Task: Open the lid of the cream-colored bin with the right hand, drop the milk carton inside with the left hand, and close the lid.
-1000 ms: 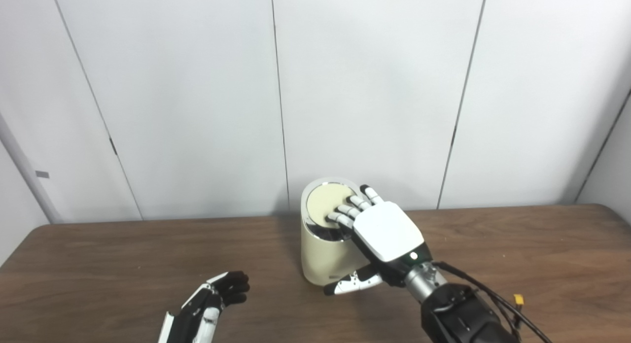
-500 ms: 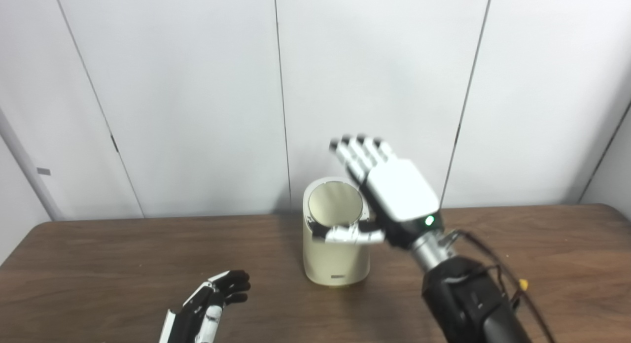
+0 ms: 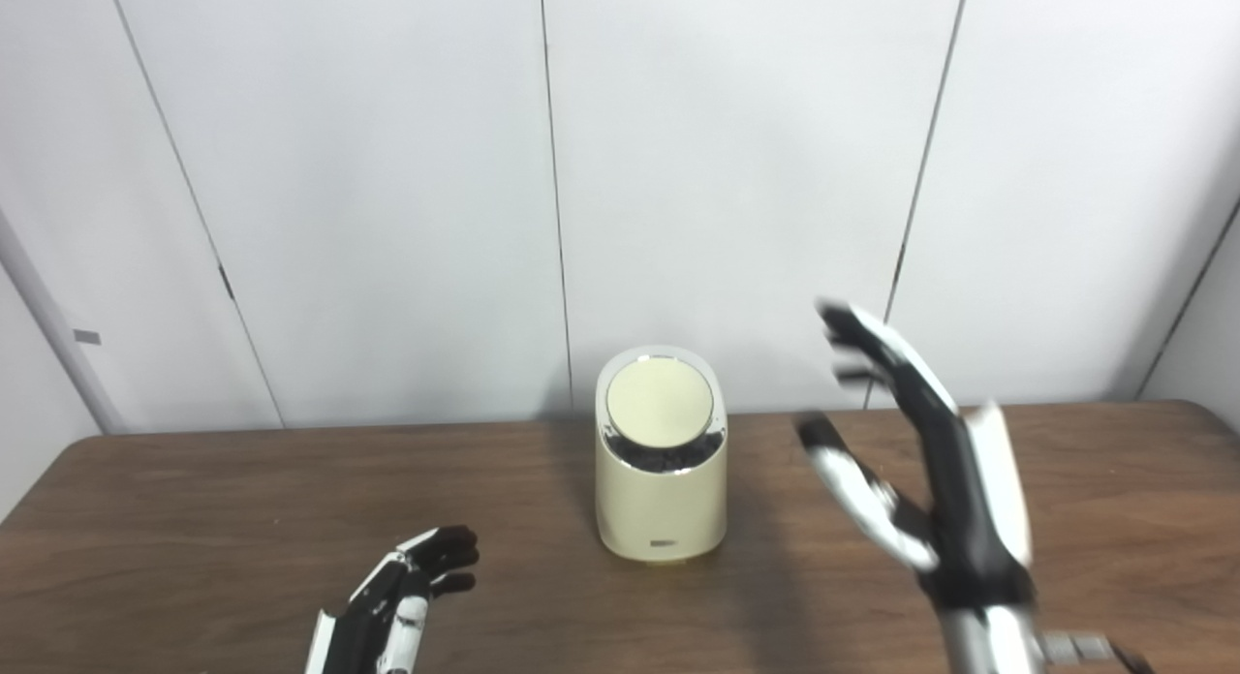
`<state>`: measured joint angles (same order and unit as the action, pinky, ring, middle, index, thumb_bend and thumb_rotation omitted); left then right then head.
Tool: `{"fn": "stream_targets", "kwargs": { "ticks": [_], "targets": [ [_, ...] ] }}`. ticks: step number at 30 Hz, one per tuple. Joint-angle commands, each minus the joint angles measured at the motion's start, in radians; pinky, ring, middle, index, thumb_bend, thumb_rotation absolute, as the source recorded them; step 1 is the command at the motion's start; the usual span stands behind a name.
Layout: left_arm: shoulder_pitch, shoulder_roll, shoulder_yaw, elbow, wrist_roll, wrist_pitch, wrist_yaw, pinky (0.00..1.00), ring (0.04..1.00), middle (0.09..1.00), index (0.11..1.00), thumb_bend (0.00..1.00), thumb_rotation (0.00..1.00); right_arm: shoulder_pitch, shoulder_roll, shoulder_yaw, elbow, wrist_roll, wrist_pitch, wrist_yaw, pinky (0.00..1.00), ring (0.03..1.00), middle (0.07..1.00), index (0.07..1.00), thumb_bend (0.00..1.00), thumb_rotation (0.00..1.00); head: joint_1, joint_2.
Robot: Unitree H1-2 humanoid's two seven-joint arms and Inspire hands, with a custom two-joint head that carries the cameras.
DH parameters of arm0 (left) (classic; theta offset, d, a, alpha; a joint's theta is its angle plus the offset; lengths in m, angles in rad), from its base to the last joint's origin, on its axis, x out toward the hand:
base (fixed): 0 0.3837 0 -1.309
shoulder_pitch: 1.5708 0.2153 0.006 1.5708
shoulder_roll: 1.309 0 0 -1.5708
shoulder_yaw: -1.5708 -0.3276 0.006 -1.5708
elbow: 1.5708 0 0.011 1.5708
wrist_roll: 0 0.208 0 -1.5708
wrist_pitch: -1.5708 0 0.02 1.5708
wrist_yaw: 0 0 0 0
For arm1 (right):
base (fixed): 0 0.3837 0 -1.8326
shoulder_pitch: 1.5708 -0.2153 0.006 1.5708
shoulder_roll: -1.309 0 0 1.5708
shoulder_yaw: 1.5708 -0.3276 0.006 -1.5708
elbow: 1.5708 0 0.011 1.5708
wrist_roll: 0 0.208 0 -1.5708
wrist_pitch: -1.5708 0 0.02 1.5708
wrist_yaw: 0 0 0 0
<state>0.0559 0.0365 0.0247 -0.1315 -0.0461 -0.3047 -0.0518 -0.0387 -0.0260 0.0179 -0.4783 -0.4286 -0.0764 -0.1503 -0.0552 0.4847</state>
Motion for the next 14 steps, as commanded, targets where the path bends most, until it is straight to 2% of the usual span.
{"fn": "stream_targets", "kwargs": {
  "ticks": [1, 5, 8, 9, 11, 14],
  "targets": [
    [-0.008, 0.007, 0.002, -0.036, 0.006, -0.04, 0.002, 0.71, 0.77, 0.782, 0.769, 0.18, 0.69, 0.03, 0.008, -0.018, 0.003, 0.087, -0.035, -0.006, 0.6, 0.712, 0.737, 0.701, 0.28, 0.38, 0.0, 0.003],
    [-0.003, 0.011, 0.004, -0.042, -0.001, -0.034, -0.001, 0.71, 0.775, 0.784, 0.774, 0.18, 0.61, 0.106, 0.024, -0.043, 0.055, 0.158, -0.066, -0.021, 0.59, 0.702, 0.724, 0.685, 0.29, 0.32, 0.0, 0.007],
    [0.001, 0.013, 0.003, -0.047, -0.002, -0.03, -0.001, 0.7, 0.77, 0.781, 0.772, 0.21, 0.47, 0.142, 0.026, -0.05, 0.103, 0.219, -0.112, -0.022, 0.61, 0.709, 0.729, 0.699, 0.27, 0.36, 0.002, 0.01],
    [0.003, 0.014, 0.002, -0.049, 0.0, -0.031, -0.001, 0.7, 0.766, 0.779, 0.771, 0.22, 0.44, 0.151, 0.024, -0.051, 0.117, 0.23, -0.123, -0.02, 0.62, 0.715, 0.732, 0.697, 0.26, 0.32, 0.003, 0.01],
    [0.006, 0.013, 0.003, -0.054, -0.001, -0.026, -0.001, 0.69, 0.756, 0.772, 0.767, 0.22, 0.4, 0.167, 0.018, -0.053, 0.136, 0.237, -0.126, -0.012, 0.63, 0.725, 0.739, 0.703, 0.25, 0.32, 0.004, 0.012],
    [0.013, 0.015, 0.003, -0.057, 0.006, -0.018, 0.001, 0.69, 0.751, 0.766, 0.761, 0.22, 0.4, 0.187, 0.015, -0.059, 0.165, 0.237, -0.123, -0.01, 0.66, 0.735, 0.74, 0.707, 0.25, 0.32, 0.005, 0.013]
  ]
}}
